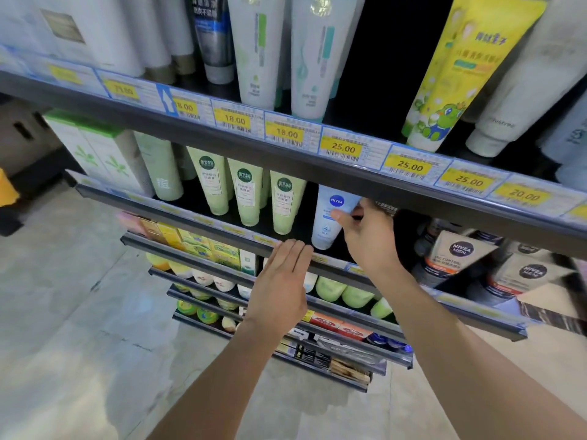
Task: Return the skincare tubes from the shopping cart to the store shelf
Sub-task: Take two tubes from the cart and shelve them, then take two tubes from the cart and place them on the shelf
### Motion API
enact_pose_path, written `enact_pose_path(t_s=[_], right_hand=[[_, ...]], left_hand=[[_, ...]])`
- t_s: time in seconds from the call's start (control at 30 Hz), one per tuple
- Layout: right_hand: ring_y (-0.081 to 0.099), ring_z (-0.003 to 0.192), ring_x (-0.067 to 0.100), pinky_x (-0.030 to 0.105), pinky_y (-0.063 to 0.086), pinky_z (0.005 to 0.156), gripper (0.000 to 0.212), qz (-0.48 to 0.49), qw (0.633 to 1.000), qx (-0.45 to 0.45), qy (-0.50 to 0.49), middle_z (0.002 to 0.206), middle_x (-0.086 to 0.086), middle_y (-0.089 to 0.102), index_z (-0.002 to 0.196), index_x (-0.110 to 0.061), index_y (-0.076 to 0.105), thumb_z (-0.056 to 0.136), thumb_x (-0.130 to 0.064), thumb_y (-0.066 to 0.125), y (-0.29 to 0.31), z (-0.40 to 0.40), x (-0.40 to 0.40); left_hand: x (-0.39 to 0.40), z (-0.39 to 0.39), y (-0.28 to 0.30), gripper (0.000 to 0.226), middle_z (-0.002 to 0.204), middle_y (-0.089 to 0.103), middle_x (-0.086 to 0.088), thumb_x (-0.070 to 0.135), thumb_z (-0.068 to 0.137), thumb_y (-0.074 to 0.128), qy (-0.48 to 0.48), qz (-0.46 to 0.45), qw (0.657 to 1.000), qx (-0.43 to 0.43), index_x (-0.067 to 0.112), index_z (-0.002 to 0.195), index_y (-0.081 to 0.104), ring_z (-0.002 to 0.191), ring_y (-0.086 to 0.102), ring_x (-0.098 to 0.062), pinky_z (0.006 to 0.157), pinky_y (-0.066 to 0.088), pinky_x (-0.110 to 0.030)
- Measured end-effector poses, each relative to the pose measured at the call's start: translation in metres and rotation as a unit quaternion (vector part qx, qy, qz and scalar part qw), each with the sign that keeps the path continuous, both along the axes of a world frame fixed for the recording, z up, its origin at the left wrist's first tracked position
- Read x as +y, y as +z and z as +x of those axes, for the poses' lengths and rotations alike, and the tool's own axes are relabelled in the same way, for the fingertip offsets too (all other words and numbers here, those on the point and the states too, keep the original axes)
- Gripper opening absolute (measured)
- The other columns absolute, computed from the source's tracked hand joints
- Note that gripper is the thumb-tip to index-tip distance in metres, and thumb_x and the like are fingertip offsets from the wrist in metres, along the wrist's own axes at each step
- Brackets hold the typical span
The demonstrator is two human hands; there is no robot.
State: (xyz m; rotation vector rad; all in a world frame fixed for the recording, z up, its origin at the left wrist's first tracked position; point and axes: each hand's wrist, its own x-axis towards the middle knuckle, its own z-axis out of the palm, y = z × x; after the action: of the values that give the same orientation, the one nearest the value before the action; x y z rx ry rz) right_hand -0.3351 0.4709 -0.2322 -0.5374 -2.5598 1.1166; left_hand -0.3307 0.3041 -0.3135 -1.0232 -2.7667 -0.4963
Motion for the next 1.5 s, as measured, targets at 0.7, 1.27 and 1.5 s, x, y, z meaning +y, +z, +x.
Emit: enact_pose_path(t_s=[0.7,1.27,1.5], right_hand=[[0.063,0.107,0.027,0.044,0.051,0.095,0.039,-0.019,1.000,0.001,-0.008,0.115,0.009,0.069,0.117,-0.010,0.059,0.087,-0.033,0.070,-0.011,-0.010,-0.004],[0.059,0.107,0.026,0.037,0.054,0.077,0.032,0.273,0.962,0.030,0.010,0.116,0.003,0.065,0.122,-0.017,0.062,0.091,-0.026,0.063,0.057,0.173,-0.005],[0.049,0.123,0.027,0.042,0.048,0.094,0.046,0.349,0.927,-0.115,-0.078,0.134,0.001,0.054,0.136,-0.021,0.050,0.093,-0.036,0.053,0.116,0.286,-0.004]], left_hand=[[-0.002,0.008,0.033,0.089,0.164,0.005,-0.002,0.017,0.085,0.058,-0.003,-0.096,0.993,-0.070,0.014,0.156,0.003,0.150,-0.005,-0.016,0.119,-0.008,-0.025],[-0.087,0.057,0.144,0.045,0.130,0.060,0.002,0.032,0.090,0.055,0.060,-0.173,0.983,-0.006,0.025,0.134,0.053,0.119,0.055,-0.023,0.100,0.045,-0.037],[-0.085,0.104,0.201,0.042,0.118,0.066,-0.002,0.028,0.087,0.056,-0.009,-0.119,0.992,0.047,0.020,0.128,0.061,0.107,0.060,-0.026,0.091,0.050,-0.040]])
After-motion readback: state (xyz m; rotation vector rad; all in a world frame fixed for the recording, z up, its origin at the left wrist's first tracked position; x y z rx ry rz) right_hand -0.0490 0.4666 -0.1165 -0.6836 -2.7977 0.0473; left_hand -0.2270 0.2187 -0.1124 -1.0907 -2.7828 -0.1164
